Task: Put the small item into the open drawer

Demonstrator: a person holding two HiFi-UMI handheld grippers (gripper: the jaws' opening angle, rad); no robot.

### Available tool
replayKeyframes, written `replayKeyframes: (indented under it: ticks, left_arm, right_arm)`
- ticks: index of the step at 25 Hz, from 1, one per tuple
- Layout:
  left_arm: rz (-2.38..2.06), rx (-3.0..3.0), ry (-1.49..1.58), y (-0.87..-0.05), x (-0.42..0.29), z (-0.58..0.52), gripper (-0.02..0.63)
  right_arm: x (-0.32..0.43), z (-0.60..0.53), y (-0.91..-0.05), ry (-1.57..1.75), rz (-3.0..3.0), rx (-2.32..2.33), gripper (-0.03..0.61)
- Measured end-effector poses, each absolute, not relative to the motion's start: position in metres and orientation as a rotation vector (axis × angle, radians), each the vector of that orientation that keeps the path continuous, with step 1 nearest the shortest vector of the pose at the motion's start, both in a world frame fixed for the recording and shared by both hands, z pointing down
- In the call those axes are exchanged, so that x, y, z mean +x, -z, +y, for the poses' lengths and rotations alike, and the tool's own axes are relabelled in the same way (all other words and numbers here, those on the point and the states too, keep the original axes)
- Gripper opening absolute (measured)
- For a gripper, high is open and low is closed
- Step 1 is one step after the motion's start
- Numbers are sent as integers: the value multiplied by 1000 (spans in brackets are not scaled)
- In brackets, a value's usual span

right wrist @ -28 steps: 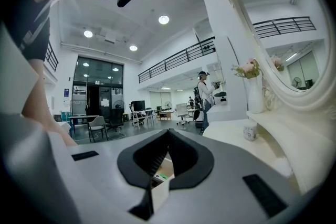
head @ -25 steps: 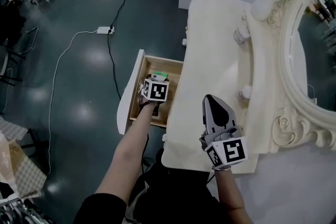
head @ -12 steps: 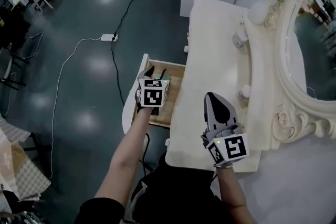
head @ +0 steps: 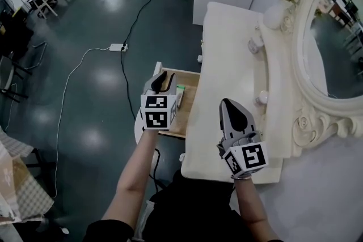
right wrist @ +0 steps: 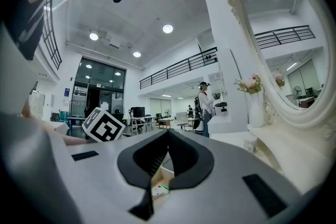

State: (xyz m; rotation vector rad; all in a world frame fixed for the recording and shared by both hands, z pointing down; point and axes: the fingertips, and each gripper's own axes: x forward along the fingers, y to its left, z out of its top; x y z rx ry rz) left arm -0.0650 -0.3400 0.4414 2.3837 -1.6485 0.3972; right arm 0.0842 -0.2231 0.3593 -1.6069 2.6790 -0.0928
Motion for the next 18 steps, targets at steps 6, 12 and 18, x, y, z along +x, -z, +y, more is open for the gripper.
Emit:
replayKeyframes:
  ticks: [6, 12, 18]
  left_arm:
    - [-1655, 2429, -321, -418, -71, -311, 78]
    - [-1675, 2452, -310, -409, -78, -287, 41]
    - [-1684, 2458, -262, -398, -86, -264, 9]
  right_arm:
    - [83, -218, -351, 61, 2666, -1609, -3]
    - [80, -212, -349, 50, 2664, -1604, -3]
    - [76, -205, -344, 41, 2657, -1598, -3]
